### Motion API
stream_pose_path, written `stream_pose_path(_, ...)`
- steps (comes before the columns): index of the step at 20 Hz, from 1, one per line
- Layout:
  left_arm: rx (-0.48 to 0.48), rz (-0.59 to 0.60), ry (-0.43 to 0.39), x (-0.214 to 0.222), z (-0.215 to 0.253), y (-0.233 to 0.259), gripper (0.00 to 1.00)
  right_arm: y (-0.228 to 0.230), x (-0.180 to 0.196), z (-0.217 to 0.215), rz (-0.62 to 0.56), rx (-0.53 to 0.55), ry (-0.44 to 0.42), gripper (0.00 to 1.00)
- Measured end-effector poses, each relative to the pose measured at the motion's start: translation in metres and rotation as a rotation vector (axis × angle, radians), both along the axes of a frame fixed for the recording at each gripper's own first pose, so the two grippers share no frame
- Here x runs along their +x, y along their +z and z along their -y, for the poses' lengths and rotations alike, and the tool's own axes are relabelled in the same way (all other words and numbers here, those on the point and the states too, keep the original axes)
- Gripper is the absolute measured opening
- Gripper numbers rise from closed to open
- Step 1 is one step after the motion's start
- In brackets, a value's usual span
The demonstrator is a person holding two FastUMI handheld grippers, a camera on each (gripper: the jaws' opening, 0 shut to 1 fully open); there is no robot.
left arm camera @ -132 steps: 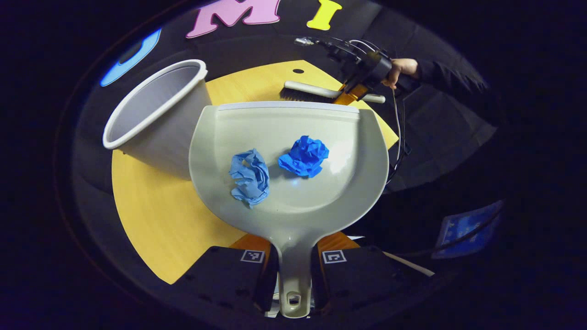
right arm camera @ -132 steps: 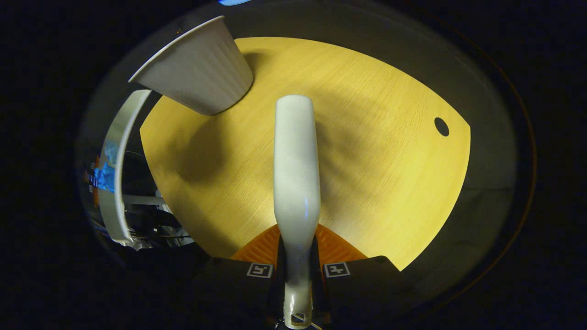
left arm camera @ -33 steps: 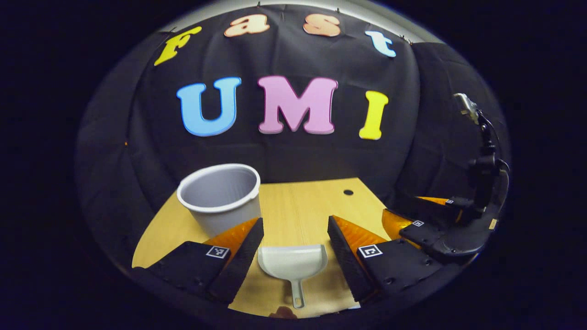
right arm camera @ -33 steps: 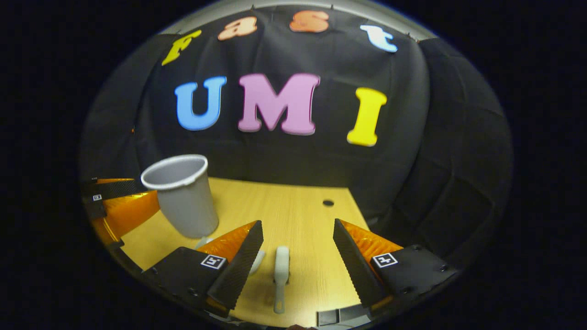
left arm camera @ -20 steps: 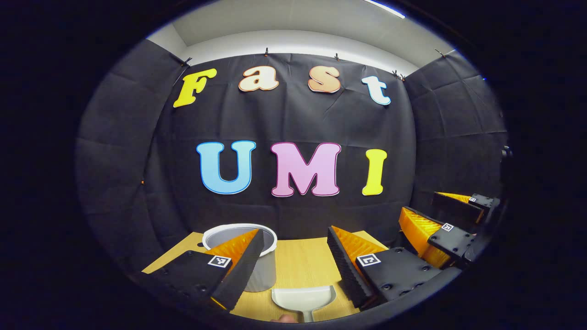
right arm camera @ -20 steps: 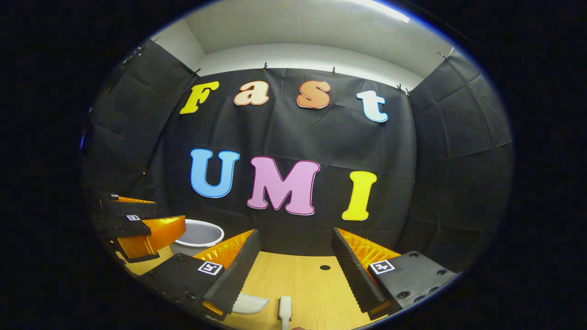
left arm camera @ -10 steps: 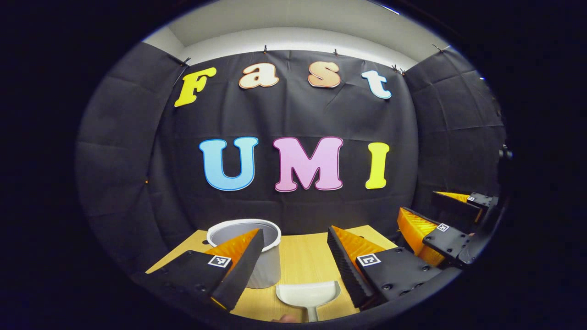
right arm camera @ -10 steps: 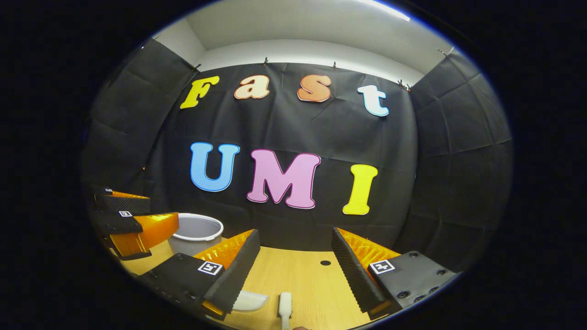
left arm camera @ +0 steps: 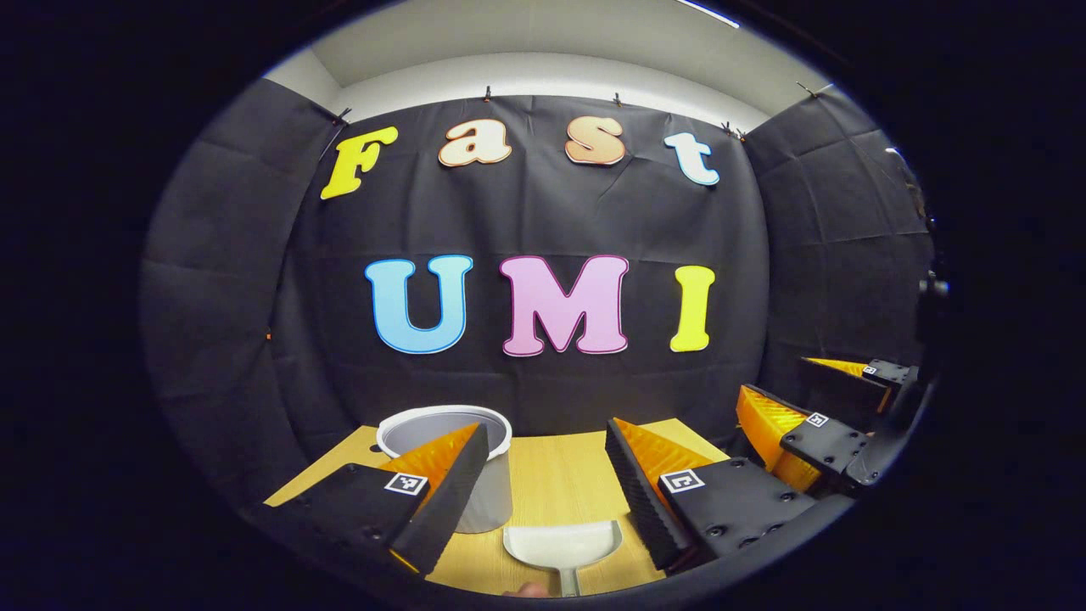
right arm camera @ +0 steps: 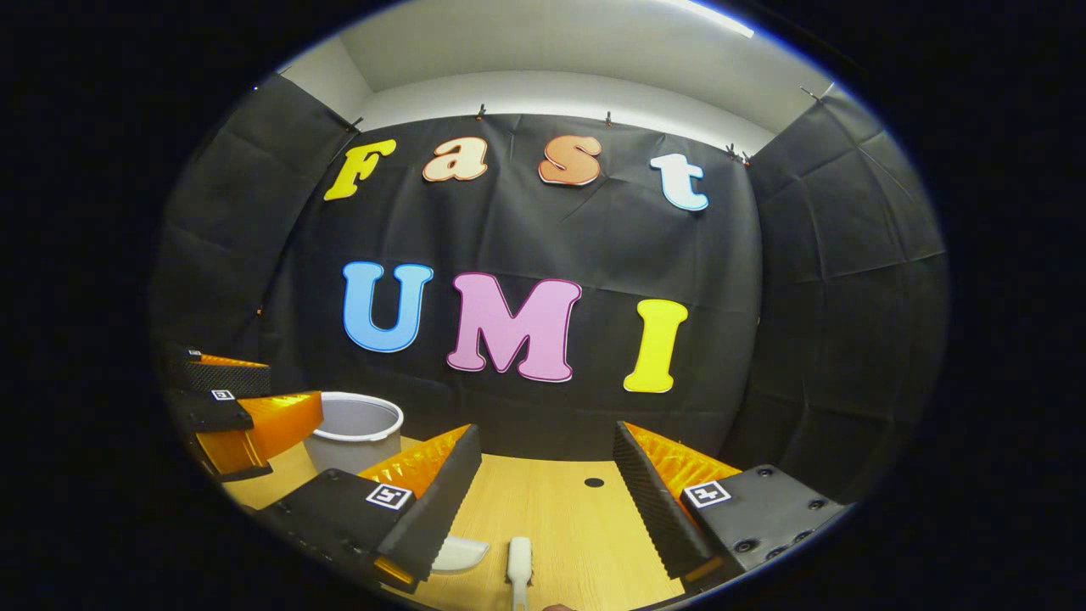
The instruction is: Pick up the small broom and dustpan from the desktop, sweep the trash into the dustpan with the broom, and then empty the trash into the garbage bin.
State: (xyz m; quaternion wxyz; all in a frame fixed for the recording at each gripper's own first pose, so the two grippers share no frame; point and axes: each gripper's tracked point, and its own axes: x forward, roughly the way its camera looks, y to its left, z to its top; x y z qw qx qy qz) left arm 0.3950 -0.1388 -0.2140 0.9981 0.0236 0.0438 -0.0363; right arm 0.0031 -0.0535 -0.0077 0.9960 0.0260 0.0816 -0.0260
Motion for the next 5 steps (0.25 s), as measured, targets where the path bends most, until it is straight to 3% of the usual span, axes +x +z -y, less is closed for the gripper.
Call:
stream_pose_path(3, -0.013, 0.007, -0.008, 0.0016, 0.0002, -0.0023, 0.82, -0.0009, -0.0019, 0.0053, -0.007, -0.012, -0.023, 1.0)
stream_pose_path(5, -0.023, 0.006, -0.02, 0.0019, 0.0011, -0.0023, 0.82, 0.0001, -0.0024, 0.0065, -0.002, -0.022, -0.035, 0.96)
